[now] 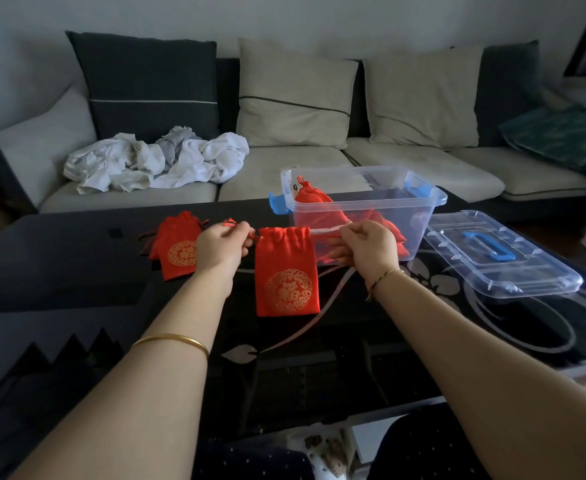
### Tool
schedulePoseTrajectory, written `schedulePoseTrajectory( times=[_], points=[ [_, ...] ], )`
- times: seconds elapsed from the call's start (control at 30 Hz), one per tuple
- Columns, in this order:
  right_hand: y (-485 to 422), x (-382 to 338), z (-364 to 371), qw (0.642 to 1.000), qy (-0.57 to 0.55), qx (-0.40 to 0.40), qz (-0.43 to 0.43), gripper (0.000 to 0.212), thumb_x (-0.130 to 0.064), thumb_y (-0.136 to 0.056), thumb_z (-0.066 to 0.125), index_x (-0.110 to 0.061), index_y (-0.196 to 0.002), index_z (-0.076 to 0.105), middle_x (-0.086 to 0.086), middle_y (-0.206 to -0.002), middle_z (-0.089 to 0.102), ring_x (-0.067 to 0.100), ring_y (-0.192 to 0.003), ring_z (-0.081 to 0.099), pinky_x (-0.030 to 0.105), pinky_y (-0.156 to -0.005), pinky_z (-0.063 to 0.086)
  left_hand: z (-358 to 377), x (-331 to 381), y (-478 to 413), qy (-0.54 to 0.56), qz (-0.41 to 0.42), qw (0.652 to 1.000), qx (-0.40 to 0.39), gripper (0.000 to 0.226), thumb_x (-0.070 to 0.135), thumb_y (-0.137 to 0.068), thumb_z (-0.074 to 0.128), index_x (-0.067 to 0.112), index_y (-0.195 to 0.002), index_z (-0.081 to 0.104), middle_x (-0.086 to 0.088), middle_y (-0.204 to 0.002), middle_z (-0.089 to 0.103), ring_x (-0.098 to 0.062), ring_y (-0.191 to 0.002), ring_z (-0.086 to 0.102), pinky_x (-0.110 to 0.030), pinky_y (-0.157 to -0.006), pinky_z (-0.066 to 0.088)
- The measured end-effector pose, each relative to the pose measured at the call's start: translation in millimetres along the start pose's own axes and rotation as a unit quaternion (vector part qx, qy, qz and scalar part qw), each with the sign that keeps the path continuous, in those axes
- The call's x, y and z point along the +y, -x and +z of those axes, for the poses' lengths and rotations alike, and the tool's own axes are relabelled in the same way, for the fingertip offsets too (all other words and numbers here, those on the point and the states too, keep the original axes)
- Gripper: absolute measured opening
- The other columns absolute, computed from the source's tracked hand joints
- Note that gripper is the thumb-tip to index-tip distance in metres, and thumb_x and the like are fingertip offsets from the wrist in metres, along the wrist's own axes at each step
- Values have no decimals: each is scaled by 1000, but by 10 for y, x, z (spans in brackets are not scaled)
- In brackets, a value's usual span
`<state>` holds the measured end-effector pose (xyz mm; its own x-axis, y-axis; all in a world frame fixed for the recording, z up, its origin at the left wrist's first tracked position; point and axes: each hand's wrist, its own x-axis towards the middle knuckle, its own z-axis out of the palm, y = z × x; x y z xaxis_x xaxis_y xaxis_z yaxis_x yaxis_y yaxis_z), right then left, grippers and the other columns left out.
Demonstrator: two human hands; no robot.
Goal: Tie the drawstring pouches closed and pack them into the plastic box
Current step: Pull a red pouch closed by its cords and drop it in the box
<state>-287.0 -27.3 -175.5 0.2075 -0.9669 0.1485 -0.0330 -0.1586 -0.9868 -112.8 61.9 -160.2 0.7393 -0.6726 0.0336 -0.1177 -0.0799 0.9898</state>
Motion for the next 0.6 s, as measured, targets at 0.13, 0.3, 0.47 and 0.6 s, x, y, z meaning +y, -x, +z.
schedulePoseTrajectory(
  times=[0.13,0.3,0.47,0.6],
  points=[
    [-16,31,-14,994,89,-23,-63,10,-7,-95,48,-5,-99,57,9,-84,71,17,-58,68,23,-51,55,-50,10,-24,-41,32,998,34,18,20,-91,57,9,-82,66,2,-68,60,-8,-60,52,-27,-65,44],
    [-4,59,-56,959,244,-41,-140,17,-15,-94,50,-5,-85,59,9,-73,68,21,-59,67,39,-62,58,-84,-24,-56,-85,37,994,60,29,25,-92,54,15,-65,59,0,-67,61,-19,-69,57,-39,-76,50],
    [-73,27,-69,959,263,26,-105,38,-37,-93,49,-10,-68,61,7,-70,65,27,-68,63,44,-71,55,-86,-10,-39,-134,30,987,84,39,31,-95,45,10,-67,61,-2,-66,57,-20,-62,52,-35,-63,43],
    [-113,-67,-46,978,-100,14,184,37,-32,-89,59,-18,-55,57,-3,-56,52,11,-50,43,24,-50,37,-47,28,-33,-74,-74,991,82,41,27,-95,46,12,-58,54,0,-64,49,-15,-55,42,-31,-58,37]
  ],
)
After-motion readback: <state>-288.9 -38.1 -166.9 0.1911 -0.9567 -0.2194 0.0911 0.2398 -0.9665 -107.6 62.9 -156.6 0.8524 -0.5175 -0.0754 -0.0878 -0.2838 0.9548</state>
